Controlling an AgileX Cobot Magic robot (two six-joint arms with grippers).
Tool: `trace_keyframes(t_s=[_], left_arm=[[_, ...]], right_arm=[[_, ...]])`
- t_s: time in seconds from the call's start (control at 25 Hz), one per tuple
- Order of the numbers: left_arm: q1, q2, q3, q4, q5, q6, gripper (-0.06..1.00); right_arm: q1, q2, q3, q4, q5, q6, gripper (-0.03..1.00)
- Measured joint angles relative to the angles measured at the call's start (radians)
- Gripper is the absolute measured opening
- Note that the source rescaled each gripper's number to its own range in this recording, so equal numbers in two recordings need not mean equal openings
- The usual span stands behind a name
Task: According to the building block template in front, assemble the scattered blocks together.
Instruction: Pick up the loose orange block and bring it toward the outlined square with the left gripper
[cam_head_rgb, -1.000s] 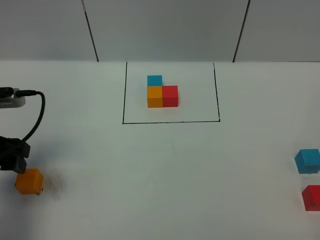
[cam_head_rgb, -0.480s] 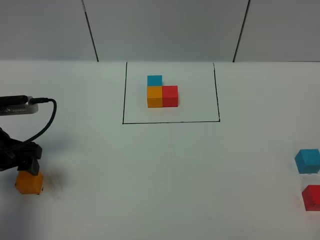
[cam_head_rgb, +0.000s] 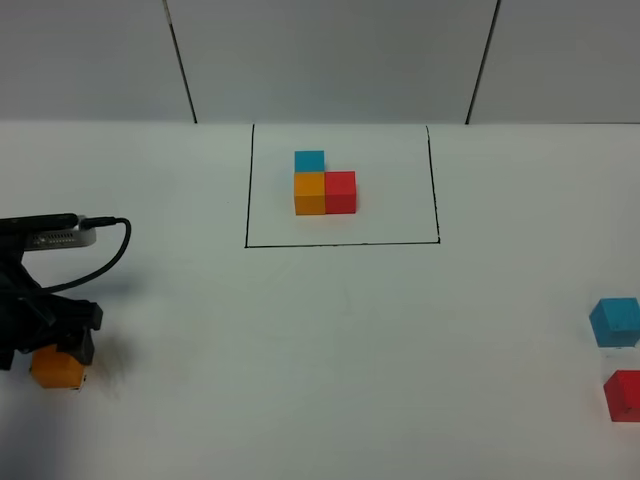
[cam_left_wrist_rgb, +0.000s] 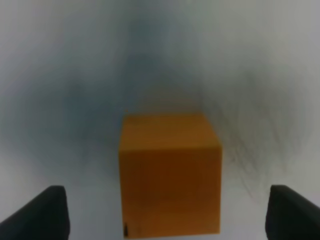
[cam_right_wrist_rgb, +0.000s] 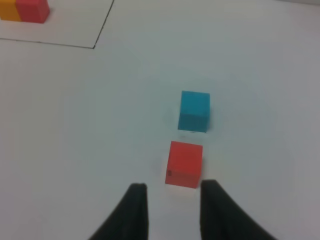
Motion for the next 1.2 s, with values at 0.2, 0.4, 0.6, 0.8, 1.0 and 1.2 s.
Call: trace_keyframes(t_s=[0.2,0.4,0.6,0.8,1.0,1.2], left_arm=[[0.000,0.027,0.000,0.000,-0.039,0.000,0.69],[0.000,0.035,0.000,0.002,-0.060,0.000,0.66],[0.000,0.063,0.000,0.004,-0.062,0.000,0.65],[0.000,0.083,0.000,0.004,-0.062,0.000,0.65],[0.000,0.085,0.000,0.004,-0.062,-0.005,0.44],[0.000,0.085,-0.005,0.017,-0.066,0.009,0.00]], right_arm=[[0.000,0.000,0.000,0.000,0.000,0.000,0.00],[0.000,0.000,0.000,0.000,0.000,0.000,0.00],[0.000,0.000,0.000,0.000,0.000,0.000,0.00],[0.000,0.000,0.000,0.000,0.000,0.000,0.00],[0.000,0.000,0.000,0.000,0.000,0.000,0.00],[0.000,0.000,0.000,0.000,0.000,0.000,0.00]])
